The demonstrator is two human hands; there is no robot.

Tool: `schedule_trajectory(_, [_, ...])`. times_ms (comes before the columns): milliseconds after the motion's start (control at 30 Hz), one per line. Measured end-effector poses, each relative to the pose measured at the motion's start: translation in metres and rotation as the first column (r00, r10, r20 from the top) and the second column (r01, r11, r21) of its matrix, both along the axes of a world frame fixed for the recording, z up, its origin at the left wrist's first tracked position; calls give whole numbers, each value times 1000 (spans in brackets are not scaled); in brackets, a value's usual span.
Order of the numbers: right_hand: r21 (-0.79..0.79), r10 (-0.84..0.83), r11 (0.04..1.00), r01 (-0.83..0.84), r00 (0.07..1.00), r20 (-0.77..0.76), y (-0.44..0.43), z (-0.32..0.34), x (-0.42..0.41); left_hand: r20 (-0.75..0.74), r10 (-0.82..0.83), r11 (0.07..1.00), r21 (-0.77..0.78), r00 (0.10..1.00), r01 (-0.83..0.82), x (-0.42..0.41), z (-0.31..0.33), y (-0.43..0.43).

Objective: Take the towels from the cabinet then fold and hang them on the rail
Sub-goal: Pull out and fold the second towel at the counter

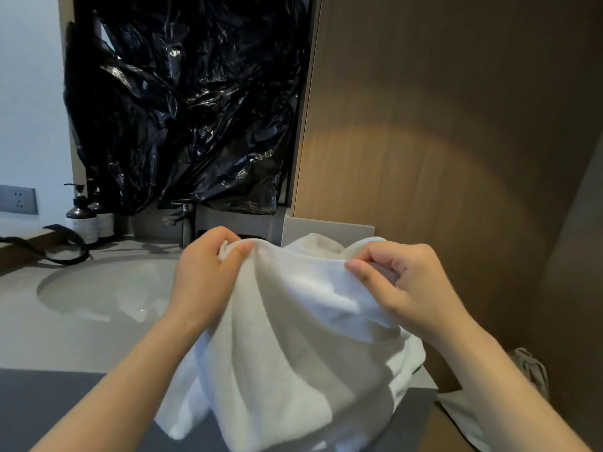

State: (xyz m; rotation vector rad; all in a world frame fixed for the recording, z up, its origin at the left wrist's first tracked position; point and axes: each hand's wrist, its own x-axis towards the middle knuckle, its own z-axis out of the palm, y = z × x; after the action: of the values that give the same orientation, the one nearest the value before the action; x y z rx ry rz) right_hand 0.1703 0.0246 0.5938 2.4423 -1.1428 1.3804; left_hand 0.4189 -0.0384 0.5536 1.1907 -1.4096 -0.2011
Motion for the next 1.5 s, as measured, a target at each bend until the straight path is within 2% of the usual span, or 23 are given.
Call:
schedule_trajectory(67, [9,-38,999,38,999,-19,-8,-1,7,73,-51,998,30,996,49,-7,2,10])
schedule_trajectory(133, [-5,-8,1000,8,1000,8,-10,1,12,141,-138,988,-42,980,145,-13,5,24])
schedule_trajectory(200, [-11,72,997,-71,997,17,-8,3,19,178,-307,941,-92,935,326,-22,12,38])
schedule_trajectory(267, [-13,122,992,-122,992,33,-5,4,26,167,-456,885,-26,874,466,-29,12,47])
schedule_trajectory(300, [-5,139,990,-139,989,52,-4,4,28,165,-480,874,4,861,487,-32,11,51])
schedule_trajectory(367, [23,161,986,-163,984,78,-2,4,28,124,-485,872,-4,866,489,-33,9,51])
schedule_trajectory(467, [89,151,983,-157,986,78,-2,3,18,-54,-499,866,-77,865,495,-28,7,46])
schedule_trajectory(533, [125,119,984,-124,992,45,-3,2,7,-104,-469,882,-92,877,461,-23,7,39])
schedule_trajectory(667, [82,5,997,-1,998,-56,1,3,-16,-63,-273,959,-92,960,267,-4,4,14])
schedule_trajectory(767, [14,-37,999,38,999,-28,6,10,-27,-48,-63,997,-41,997,61,13,2,-9])
schedule_trajectory(867, [-15,-30,999,30,1000,-6,9,16,-27,34,-20,999,32,999,19,12,5,-17])
schedule_trajectory(967, [-33,-91,995,91,996,3,4,16,-23,83,-69,996,55,994,64,-3,9,-4])
schedule_trajectory(1067, [-14,-108,994,108,994,3,-1,15,-15,113,-81,992,-91,990,92,-19,10,19])
schedule_trajectory(1133, [-17,-79,997,79,997,-4,-1,15,-7,160,-169,957,-207,973,201,-31,16,38])
schedule_trajectory(1200, [-10,-39,999,39,999,2,0,16,1,189,-327,911,-196,926,362,-41,19,49])
schedule_trajectory(1300, [12,14,1000,-15,999,40,4,18,10,93,-626,778,13,774,628,-48,20,50])
schedule_trajectory(1333, [19,21,1000,-21,999,43,5,18,12,54,-676,737,64,735,673,-49,18,49])
schedule_trajectory(1367, [27,21,999,-22,999,33,6,17,12,18,-686,726,77,728,683,-49,15,47])
schedule_trajectory(1500, [137,4,991,-2,1000,-12,7,15,0,-143,-595,801,-21,791,599,-42,10,39])
